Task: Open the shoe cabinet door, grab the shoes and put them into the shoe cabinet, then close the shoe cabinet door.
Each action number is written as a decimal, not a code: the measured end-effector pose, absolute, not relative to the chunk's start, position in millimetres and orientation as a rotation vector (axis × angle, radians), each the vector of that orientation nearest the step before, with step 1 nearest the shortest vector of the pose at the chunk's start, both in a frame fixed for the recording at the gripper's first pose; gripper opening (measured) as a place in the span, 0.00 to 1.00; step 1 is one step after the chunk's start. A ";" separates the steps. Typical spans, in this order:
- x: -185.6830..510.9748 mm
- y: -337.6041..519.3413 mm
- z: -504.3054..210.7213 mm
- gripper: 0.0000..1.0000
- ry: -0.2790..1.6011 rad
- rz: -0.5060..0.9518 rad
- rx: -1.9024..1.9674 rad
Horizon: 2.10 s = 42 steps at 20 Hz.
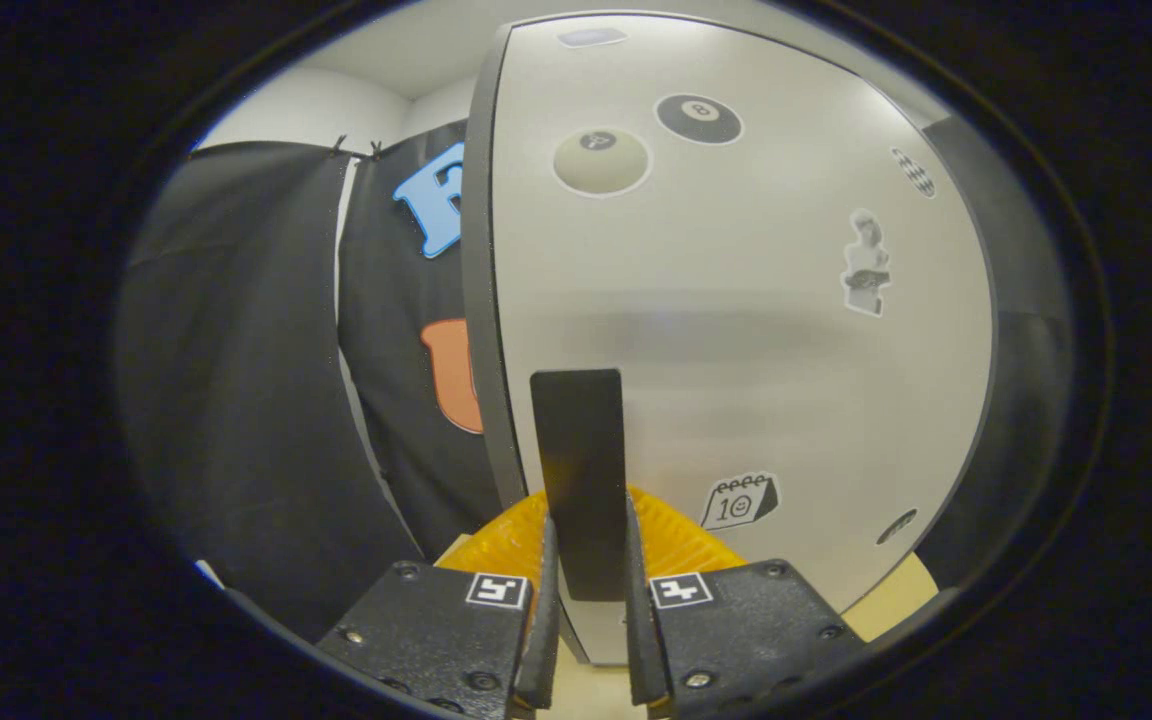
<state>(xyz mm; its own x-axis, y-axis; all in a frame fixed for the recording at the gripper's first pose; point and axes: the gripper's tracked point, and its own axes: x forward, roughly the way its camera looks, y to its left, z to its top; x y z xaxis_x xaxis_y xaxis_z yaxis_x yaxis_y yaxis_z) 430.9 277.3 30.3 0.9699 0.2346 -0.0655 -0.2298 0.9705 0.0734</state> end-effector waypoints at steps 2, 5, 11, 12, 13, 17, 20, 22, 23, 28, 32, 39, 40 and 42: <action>424.5 275.4 29.6 0.29 0.075 0.252 0.053; 399.1 272.7 29.7 0.27 0.073 0.284 0.044; 312.1 221.5 19.4 0.27 0.079 0.302 0.040; 299.2 211.6 18.4 0.27 0.080 0.302 0.042; 287.7 202.8 16.7 0.27 0.081 0.305 0.047; 240.7 162.2 14.8 0.27 0.084 0.292 0.056; 225.2 139.1 14.5 0.25 0.092 0.280 0.082; 215.9 121.8 14.7 0.24 0.090 0.258 0.091; 210.6 112.3 14.8 0.23 0.082 0.241 0.084; 194.5 68.7 16.3 0.19 0.066 0.159 0.053; 186.9 33.5 16.6 0.14 0.068 0.109 0.011; 195.1 -40.4 21.3 0.05 0.075 0.034 0.032; 196.3 -48.0 21.6 0.04 0.075 0.044 0.047; 195.6 -57.9 21.0 0.04 0.076 0.068 0.064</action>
